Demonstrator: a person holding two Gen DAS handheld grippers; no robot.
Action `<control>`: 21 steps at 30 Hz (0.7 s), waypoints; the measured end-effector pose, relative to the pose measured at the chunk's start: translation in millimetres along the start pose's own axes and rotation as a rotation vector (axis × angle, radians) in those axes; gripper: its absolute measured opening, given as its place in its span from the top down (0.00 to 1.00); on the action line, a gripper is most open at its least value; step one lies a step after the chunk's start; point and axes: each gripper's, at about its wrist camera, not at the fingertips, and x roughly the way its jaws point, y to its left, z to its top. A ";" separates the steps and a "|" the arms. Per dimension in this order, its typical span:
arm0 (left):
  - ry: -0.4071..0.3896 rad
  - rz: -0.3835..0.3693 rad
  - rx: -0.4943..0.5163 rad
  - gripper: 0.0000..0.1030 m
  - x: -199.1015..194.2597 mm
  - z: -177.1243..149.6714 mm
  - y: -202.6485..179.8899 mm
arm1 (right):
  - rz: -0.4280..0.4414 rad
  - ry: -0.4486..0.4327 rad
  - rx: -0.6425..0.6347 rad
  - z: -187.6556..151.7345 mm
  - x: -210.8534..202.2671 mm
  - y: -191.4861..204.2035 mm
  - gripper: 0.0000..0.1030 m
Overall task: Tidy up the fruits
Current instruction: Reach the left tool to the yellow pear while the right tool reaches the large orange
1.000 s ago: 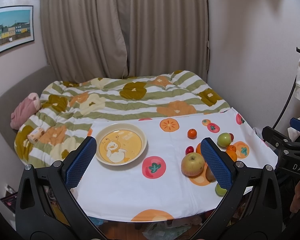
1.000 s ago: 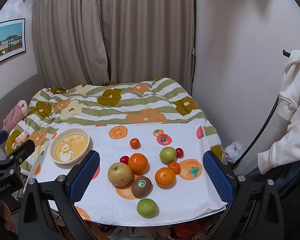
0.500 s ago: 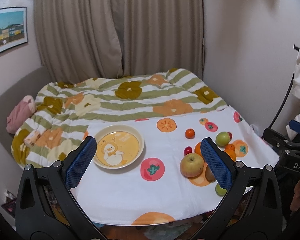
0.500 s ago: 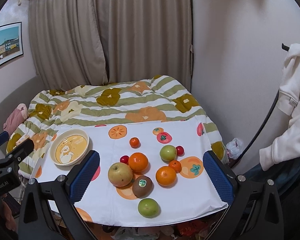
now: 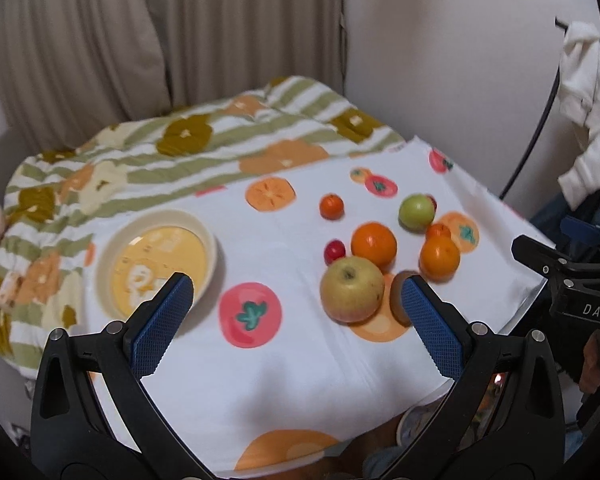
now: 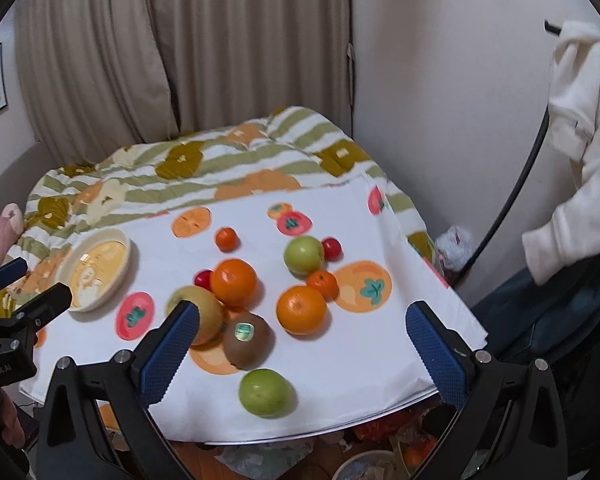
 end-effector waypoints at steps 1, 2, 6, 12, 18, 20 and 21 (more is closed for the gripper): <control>0.015 -0.005 0.001 0.00 8.8 -1.1 -2.0 | 0.004 0.009 0.003 -1.5 7.6 -4.5 0.00; 0.032 -0.010 -0.002 0.00 18.7 -2.6 -3.9 | 0.008 0.021 0.006 -3.8 14.7 -6.0 0.00; 0.091 -0.014 -0.010 0.00 49.1 -5.7 -13.1 | 0.038 0.055 0.020 -6.2 44.4 -20.5 0.00; 0.161 -0.016 -0.021 0.00 87.1 -12.6 -29.6 | 0.058 0.127 0.024 -4.9 83.4 -29.8 0.00; 0.197 -0.018 -0.058 0.00 112.9 -15.2 -37.7 | 0.140 0.216 0.118 -8.7 116.0 -43.3 0.01; 0.208 -0.014 -0.062 0.00 121.5 -15.5 -40.5 | 0.152 0.242 0.121 -9.1 124.6 -42.1 0.05; 0.215 -0.013 -0.063 0.00 124.8 -16.1 -41.2 | 0.158 0.253 0.119 -9.8 127.9 -41.7 0.07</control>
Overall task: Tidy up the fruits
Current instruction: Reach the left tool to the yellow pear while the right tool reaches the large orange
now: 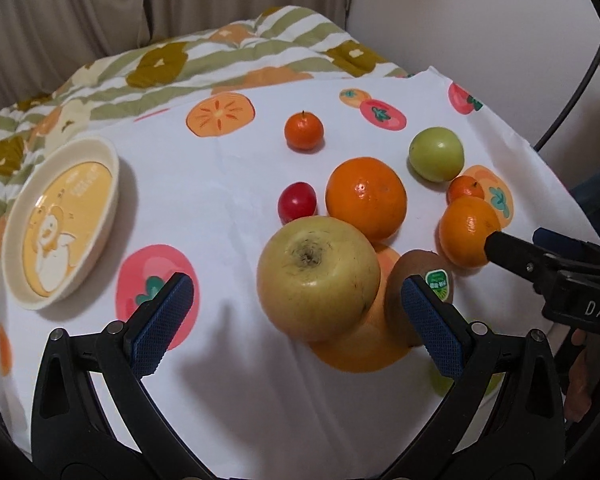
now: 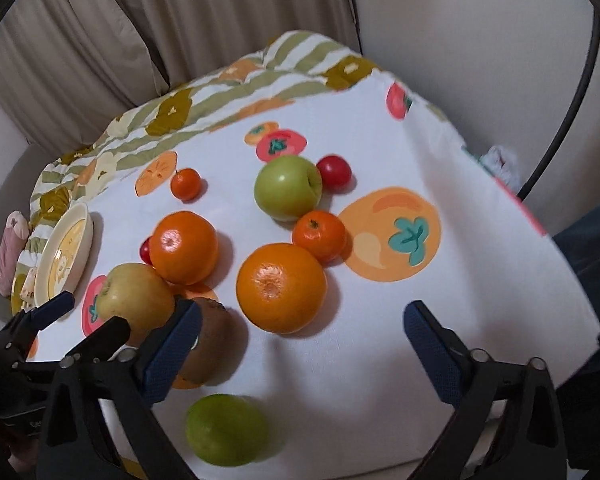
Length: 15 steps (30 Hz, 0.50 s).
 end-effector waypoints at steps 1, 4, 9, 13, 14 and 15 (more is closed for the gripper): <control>0.010 0.002 0.000 0.00 4.8 0.2 -1.3 | 0.005 0.012 -0.004 -0.1 3.5 -0.2 0.08; 0.037 0.005 0.000 0.01 14.6 0.3 -2.7 | 0.014 0.028 -0.019 1.5 11.0 0.7 0.09; 0.072 0.008 -0.012 0.07 25.4 -1.4 -3.4 | 0.033 0.049 -0.023 3.9 19.4 -0.8 0.10; 0.092 0.023 0.012 0.14 31.2 -3.3 -9.4 | 0.045 0.069 -0.024 4.0 25.9 0.5 0.11; 0.094 0.020 0.015 0.16 32.0 -3.8 -10.4 | 0.047 0.073 -0.024 4.9 27.6 0.8 0.11; 0.093 0.019 0.015 0.17 31.8 -4.1 -10.4 | 0.050 0.078 -0.025 6.0 29.5 1.3 0.12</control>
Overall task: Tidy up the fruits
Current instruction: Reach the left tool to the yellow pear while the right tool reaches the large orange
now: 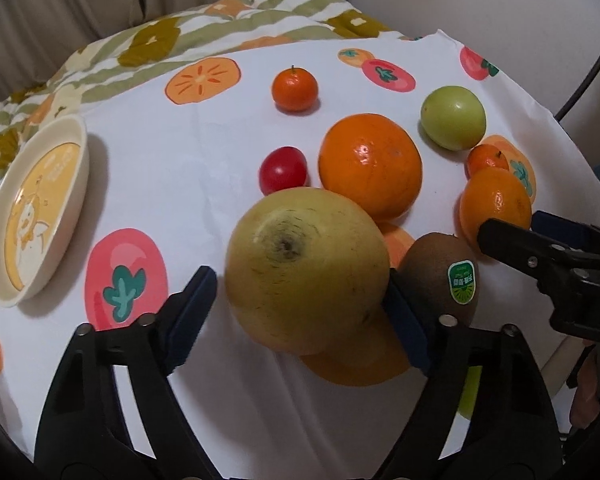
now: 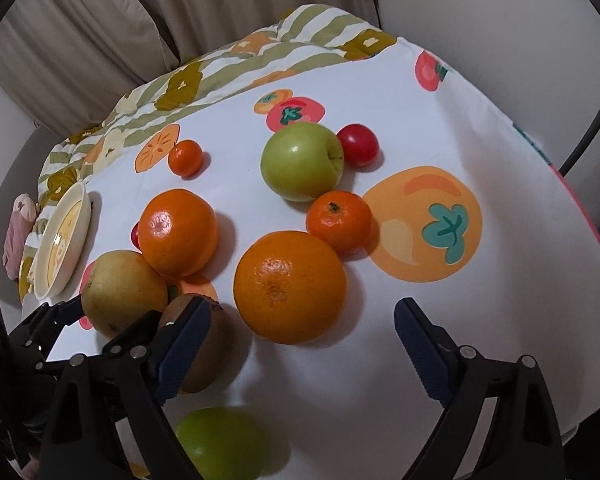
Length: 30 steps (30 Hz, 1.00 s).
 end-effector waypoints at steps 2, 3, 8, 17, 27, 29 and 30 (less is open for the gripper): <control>-0.004 -0.004 0.001 0.19 0.3 0.5 0.0 | 0.009 0.006 -0.001 1.8 1.6 1.1 0.14; -0.005 -0.009 0.003 0.23 0.3 0.1 -0.5 | 0.012 0.009 -0.004 3.9 4.2 2.1 0.17; -0.012 0.005 0.024 0.23 0.0 -0.1 -4.4 | 0.033 0.021 0.000 6.2 9.6 3.1 0.25; -0.019 0.022 0.039 0.23 -2.6 -3.3 -5.3 | 0.044 0.032 0.007 7.8 13.5 3.3 0.36; -0.028 0.040 0.024 0.24 -12.8 -11.2 0.2 | 0.032 0.019 -0.009 2.9 10.4 5.8 0.46; -0.031 0.047 0.012 0.24 -17.2 -10.8 1.1 | 0.041 0.014 -0.017 3.7 5.0 5.6 0.46; -0.036 0.049 0.006 0.24 -20.3 -10.9 2.2 | 0.046 0.012 -0.021 3.9 2.1 6.9 0.46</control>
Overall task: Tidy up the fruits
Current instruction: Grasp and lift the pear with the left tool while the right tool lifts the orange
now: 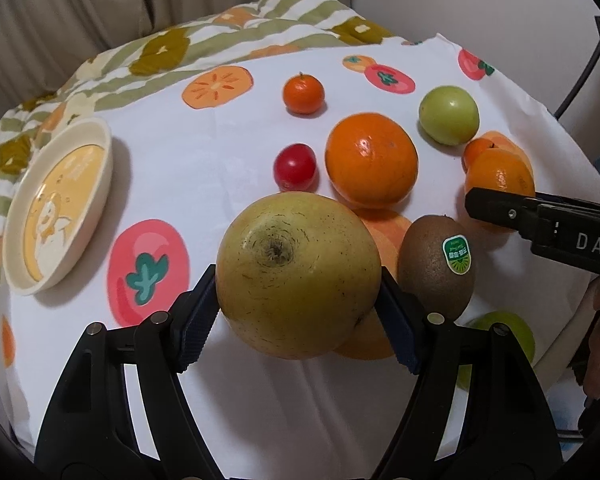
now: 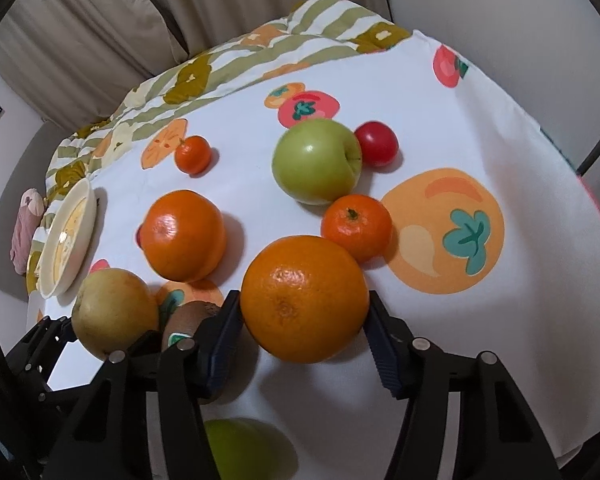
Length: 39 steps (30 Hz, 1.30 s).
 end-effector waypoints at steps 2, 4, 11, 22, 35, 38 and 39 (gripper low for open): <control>-0.014 0.008 -0.011 0.24 -8.6 0.7 2.5 | 0.005 -0.006 -0.011 1.3 -5.7 2.3 0.46; -0.028 0.018 -0.021 0.24 -17.7 1.8 4.2 | 0.012 -0.017 -0.023 2.9 -13.4 6.1 0.46; -0.093 0.061 -0.095 0.24 -61.4 12.3 19.2 | 0.055 -0.053 -0.079 15.9 -42.9 24.7 0.46; -0.204 0.148 -0.199 0.24 -111.0 34.9 85.2 | 0.128 -0.112 -0.231 46.9 -71.8 93.1 0.46; -0.183 0.157 -0.190 0.24 -90.2 48.6 206.3 | 0.153 -0.103 -0.255 75.2 -28.6 199.0 0.46; -0.167 0.145 -0.172 0.24 -76.4 52.3 230.8 | 0.148 -0.093 -0.242 77.7 -13.1 220.3 0.46; -0.160 0.141 -0.163 0.24 -70.7 53.8 238.7 | 0.145 -0.089 -0.236 78.8 -6.9 228.2 0.46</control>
